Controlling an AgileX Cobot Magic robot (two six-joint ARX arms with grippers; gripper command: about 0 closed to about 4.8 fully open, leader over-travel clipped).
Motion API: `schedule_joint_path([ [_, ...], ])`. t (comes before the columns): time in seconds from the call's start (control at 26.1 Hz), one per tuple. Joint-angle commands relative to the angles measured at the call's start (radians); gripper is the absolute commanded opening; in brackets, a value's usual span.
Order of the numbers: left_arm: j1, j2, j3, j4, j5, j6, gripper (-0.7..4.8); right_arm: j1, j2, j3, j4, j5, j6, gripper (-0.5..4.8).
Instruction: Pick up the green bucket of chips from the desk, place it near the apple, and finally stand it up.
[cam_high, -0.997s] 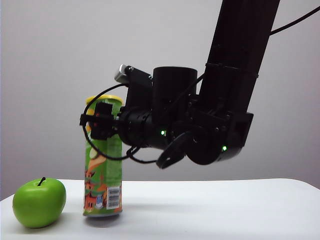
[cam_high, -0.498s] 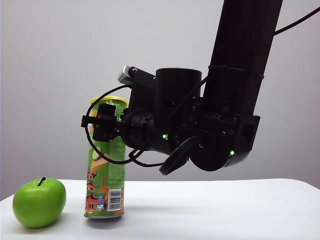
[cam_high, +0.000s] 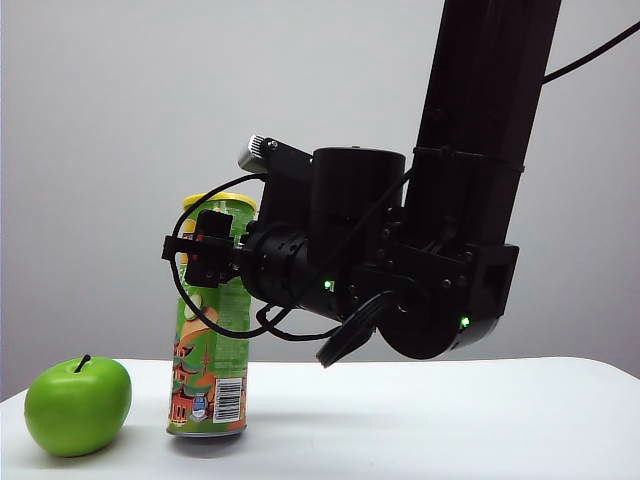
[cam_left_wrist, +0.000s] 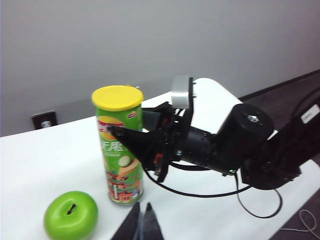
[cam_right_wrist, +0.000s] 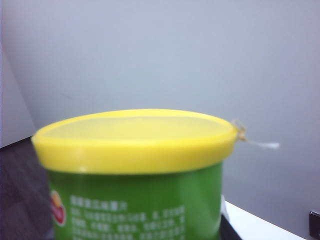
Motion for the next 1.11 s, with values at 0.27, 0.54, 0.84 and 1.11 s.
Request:
schedule_joint_path([
  [0.27, 0.001, 0.001, 0.001, 0.005, -0.013, 0.011, -0.05, 0.018, 0.013, -0.007, -0.037, -0.082, 0.0, 2.79],
  [0.54, 0.001, -0.005, 0.001, -0.041, -0.007, 0.008, -0.05, 0.02, 0.01, -0.007, -0.035, -0.058, -0.026, 3.53],
  [0.84, 0.001, -0.037, 0.001, -0.057, -0.008, 0.008, -0.05, 0.02, -0.002, -0.03, -0.033, -0.058, -0.034, 4.54],
  [1.11, 0.001, -0.053, 0.001, -0.058, -0.009, 0.007, -0.05, 0.013, -0.052, -0.08, -0.033, -0.047, -0.131, 4.5],
])
